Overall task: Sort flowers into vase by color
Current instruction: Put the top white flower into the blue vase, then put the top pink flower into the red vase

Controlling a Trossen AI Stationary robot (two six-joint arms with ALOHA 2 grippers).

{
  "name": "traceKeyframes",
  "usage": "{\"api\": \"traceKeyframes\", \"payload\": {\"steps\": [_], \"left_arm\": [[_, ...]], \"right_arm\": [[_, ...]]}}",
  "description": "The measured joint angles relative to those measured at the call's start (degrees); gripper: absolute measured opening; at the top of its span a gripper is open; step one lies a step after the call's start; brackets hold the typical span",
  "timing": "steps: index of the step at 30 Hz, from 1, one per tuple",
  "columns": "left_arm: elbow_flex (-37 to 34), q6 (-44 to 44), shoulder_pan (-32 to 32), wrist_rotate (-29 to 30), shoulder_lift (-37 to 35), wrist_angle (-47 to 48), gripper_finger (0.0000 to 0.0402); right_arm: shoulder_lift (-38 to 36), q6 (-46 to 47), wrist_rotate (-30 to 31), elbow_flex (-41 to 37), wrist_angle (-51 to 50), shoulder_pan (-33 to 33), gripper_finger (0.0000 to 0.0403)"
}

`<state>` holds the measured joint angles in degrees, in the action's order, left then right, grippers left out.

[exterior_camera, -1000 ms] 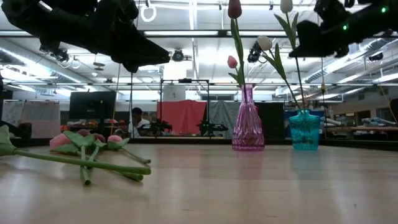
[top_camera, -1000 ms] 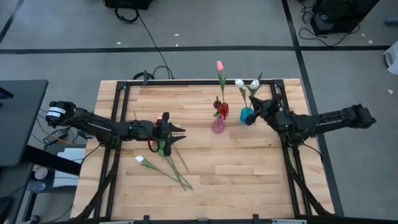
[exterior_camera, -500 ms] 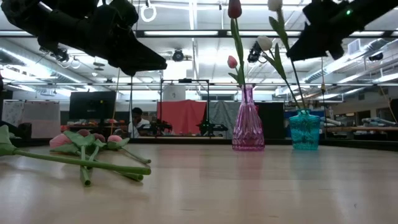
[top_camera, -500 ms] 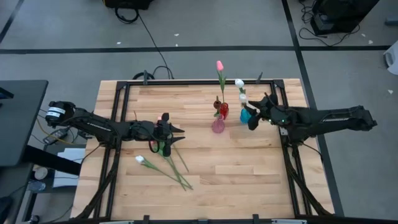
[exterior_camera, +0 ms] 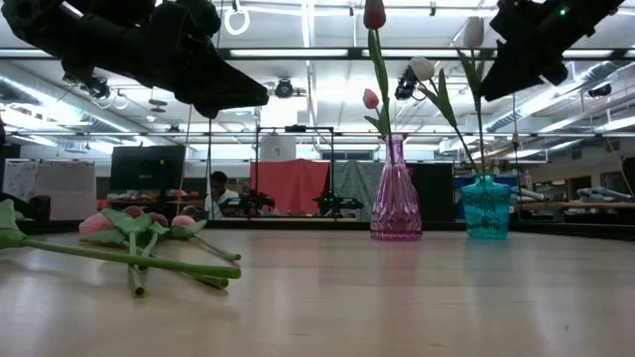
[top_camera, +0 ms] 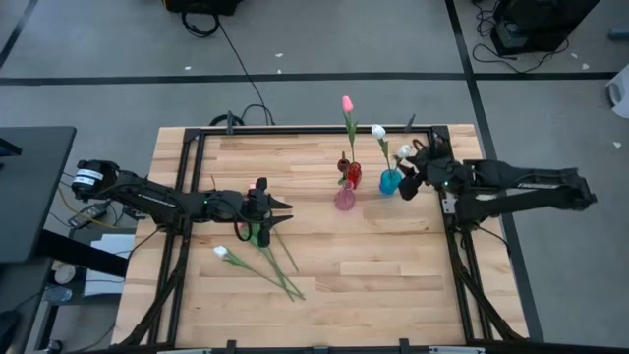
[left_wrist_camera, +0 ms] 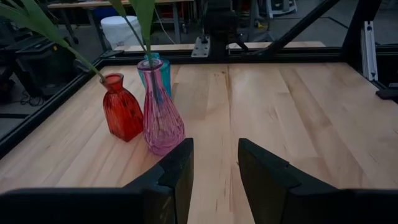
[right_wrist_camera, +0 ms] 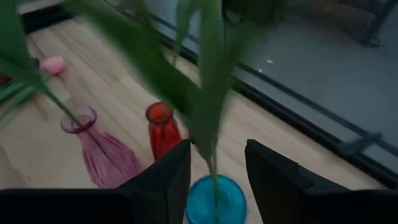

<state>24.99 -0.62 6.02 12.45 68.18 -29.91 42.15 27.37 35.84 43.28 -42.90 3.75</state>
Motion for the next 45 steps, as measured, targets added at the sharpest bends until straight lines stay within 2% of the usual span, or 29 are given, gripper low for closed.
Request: {"api": "traceKeyframes", "payload": {"steps": [5, 9, 12, 16, 19, 24, 30, 34, 39, 42, 45], "left_arm": [[0.0, 0.0, 0.0, 0.0, 0.0, -0.1, 0.0132], [0.0, -0.02, 0.0, 0.0, 0.0, -0.24, 0.0132], [0.0, -0.56, 0.11, -0.2, 0.0, 1.16, 0.0132], [0.0, -1.24, 0.11, -0.74, 0.0, 4.39, 0.0132], [0.0, -1.33, 0.13, -0.88, 0.0, 5.27, 0.0132], [0.0, -1.88, 0.15, -3.51, 0.0, 5.53, 0.0132], [0.02, -2.64, 0.15, -7.49, 0.0, 8.37, 0.0131], [0.85, -2.88, 0.15, -9.15, 0.02, 17.54, 0.0131], [6.47, -11.97, 0.83, -10.52, 0.46, 36.19, 0.0131], [8.55, -12.41, 3.36, -11.64, 0.98, 40.61, 0.0131], [9.03, -9.02, 5.4, -10.48, 1.37, 42.48, 0.0131]], "right_arm": [[1.62, 4.95, -4.76, 4.23, -7.92, 2.26, 0.0162], [3.37, 6.81, -6.12, 5.5, -8.65, 2.49, 0.0162], [4.15, 9.83, -11.34, 6.71, -9.91, 2.25, 0.0162], [4.95, 16.1, -20.33, 6.98, -11.87, -0.83, 0.0162], [6.21, 20.27, -22.38, 6.98, -12.64, -5.18, 0.0161], [10.6, 25.44, -19.67, 6.96, -10.93, -14.36, 0.0161], [17.53, 26.95, -17.61, 6.96, -2.43, -22.93, 0.0161], [20.7, 26.47, -13.14, 6.94, 1.76, -26.97, 0.0161], [24.63, 23.87, -6.29, 6.94, 3.69, -30.13, 0.0161], [27.48, 22.33, -3.62, 6.92, 4.65, -31.4, 0.0161], [30.49, 21.69, -1.63, 6.92, 5.33, -32.27, 0.0162]]}}
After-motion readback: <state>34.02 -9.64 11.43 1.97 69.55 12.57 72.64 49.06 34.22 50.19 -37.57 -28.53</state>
